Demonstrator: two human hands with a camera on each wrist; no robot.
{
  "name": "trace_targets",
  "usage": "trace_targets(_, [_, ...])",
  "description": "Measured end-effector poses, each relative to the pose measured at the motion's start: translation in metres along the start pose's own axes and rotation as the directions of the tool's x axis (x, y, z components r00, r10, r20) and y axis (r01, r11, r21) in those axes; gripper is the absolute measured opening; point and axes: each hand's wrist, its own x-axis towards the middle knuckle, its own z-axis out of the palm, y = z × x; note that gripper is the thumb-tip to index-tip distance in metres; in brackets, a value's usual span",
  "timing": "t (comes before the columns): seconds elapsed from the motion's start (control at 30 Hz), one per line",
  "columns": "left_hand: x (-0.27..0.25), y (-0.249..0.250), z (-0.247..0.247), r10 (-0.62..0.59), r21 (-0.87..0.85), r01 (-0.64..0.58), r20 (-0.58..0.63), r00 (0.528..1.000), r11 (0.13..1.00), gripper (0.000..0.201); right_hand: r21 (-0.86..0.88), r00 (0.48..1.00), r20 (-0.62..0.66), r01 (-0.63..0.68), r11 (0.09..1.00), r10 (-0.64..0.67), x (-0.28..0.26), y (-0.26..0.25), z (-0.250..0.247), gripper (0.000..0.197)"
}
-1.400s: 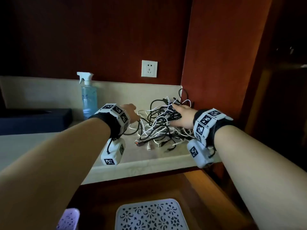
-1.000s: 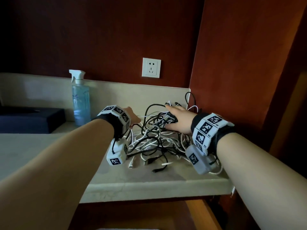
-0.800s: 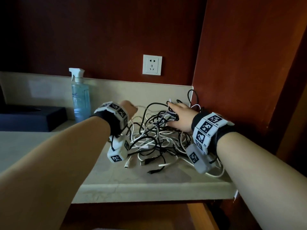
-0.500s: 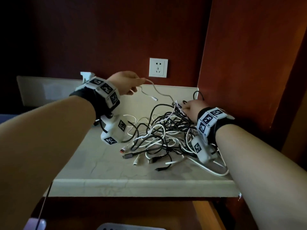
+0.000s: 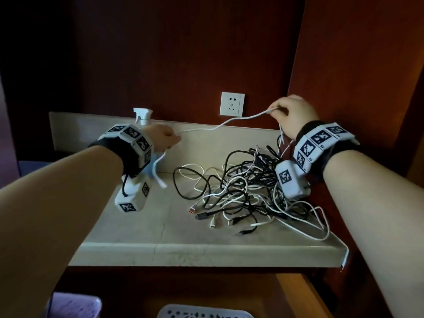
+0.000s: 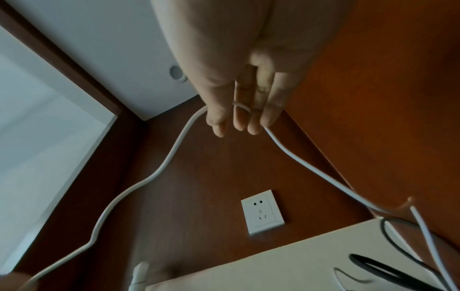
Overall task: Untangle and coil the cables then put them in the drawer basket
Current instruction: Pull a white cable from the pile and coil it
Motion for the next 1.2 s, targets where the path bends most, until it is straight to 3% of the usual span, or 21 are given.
trace_targets(0.1, [-0.004, -0.016, 0.001, -0.048, 0.085, 0.045, 0.033, 0.998, 0.995, 0.039, 0.007, 0.997, 0.016, -0.077, 0.997, 0.077, -0.007, 0.008, -0.002, 0.019])
trace_targets(0.23, [-0.012, -0.029, 0.004, -0.080, -0.042, 0.081, 0.027, 0.996, 0.996, 0.038, 0.116, 0.993, 0.100, -0.072, 0.991, 0.060, -0.012, -0.007, -0.002, 0.019])
trace_targets(0.3, [-0.014, -0.027, 0.009, -0.055, -0.191, 0.054, 0.000, 0.998, 0.980, 0.040, 0.296, 0.998, -0.002, -0.052, 0.954, 0.056, -0.009, -0.030, -0.007, 0.021])
trace_targets(0.37, [-0.018, -0.021, 0.015, -0.026, -0.437, 0.031, 0.017, 1.000, 0.899, 0.039, 0.491, 0.989, -0.138, 0.028, 0.871, 0.045, -0.004, -0.058, -0.017, 0.020])
trace_targets(0.43, [-0.024, -0.019, 0.017, -0.055, -0.525, 0.066, 0.036, 0.998, 0.848, 0.036, 0.559, 0.986, -0.166, 0.091, 0.824, 0.004, -0.002, -0.078, -0.022, 0.019])
trace_targets(0.5, [-0.030, -0.023, 0.016, -0.086, -0.498, 0.114, 0.080, 0.993, 0.860, 0.029, 0.452, 1.000, -0.024, 0.027, 0.892, -0.018, -0.007, -0.085, -0.020, 0.019])
trace_targets(0.53, [-0.035, -0.027, 0.014, -0.105, -0.475, 0.143, 0.105, 0.989, 0.868, 0.025, 0.313, 0.996, 0.092, -0.027, 0.949, -0.002, -0.013, -0.084, -0.017, 0.020])
trace_targets(0.57, [-0.039, -0.032, 0.011, -0.126, -0.442, 0.163, 0.112, 0.986, 0.882, 0.026, 0.123, 0.972, 0.233, -0.072, 0.990, 0.041, -0.020, -0.081, -0.014, 0.020])
trace_targets(0.6, [-0.041, -0.041, 0.010, -0.144, -0.448, 0.181, 0.116, 0.983, 0.875, 0.027, -0.121, 0.908, 0.400, -0.083, 0.989, 0.126, -0.028, -0.077, -0.010, 0.021])
trace_targets(0.67, [-0.046, -0.058, 0.007, -0.155, -0.522, 0.185, 0.102, 0.983, 0.832, 0.025, -0.508, 0.671, 0.660, 0.069, 0.859, 0.336, -0.047, -0.079, -0.001, 0.028])
trace_targets(0.7, [-0.050, -0.064, 0.004, -0.145, -0.527, 0.165, 0.078, 0.986, 0.834, 0.026, -0.562, 0.599, 0.703, 0.138, 0.815, 0.383, -0.054, -0.085, 0.005, 0.035])
trace_targets(0.73, [-0.053, -0.067, 0.002, -0.109, -0.512, 0.125, 0.061, 0.992, 0.850, 0.026, -0.530, 0.578, 0.725, 0.123, 0.839, 0.373, -0.060, -0.094, 0.010, 0.041])
trace_targets(0.8, [-0.058, -0.067, -0.004, -0.012, -0.457, 0.019, 0.017, 1.000, 0.889, 0.022, -0.283, 0.619, 0.745, -0.046, 0.958, 0.250, -0.070, -0.113, 0.024, 0.047])
trace_targets(0.87, [-0.067, -0.060, -0.010, 0.065, -0.404, -0.063, -0.008, 0.998, 0.913, 0.017, -0.042, 0.651, 0.742, -0.188, 0.981, 0.157, -0.080, -0.136, 0.039, 0.051])
trace_targets(0.93, [-0.077, -0.053, -0.014, 0.147, -0.460, -0.132, -0.003, 0.989, 0.878, 0.010, 0.017, 0.678, 0.726, -0.184, 0.983, 0.114, -0.093, -0.158, 0.057, 0.047])
trace_targets(1.03, [-0.090, -0.051, -0.017, 0.213, -0.559, -0.184, -0.013, 0.977, 0.809, 0.009, 0.140, 0.768, 0.631, -0.252, 0.957, 0.110, -0.111, -0.172, 0.072, 0.025])
trace_targets(1.13, [-0.102, -0.059, -0.017, 0.219, -0.578, -0.171, 0.014, 0.976, 0.798, 0.015, 0.322, 0.817, 0.509, -0.474, 0.820, 0.272, -0.121, -0.172, 0.070, 0.030])
trace_targets(1.2, [-0.110, -0.068, -0.013, 0.182, -0.597, -0.090, 0.094, 0.979, 0.797, 0.014, 0.286, 0.868, 0.387, -0.434, 0.854, 0.311, -0.122, -0.169, 0.065, 0.032])
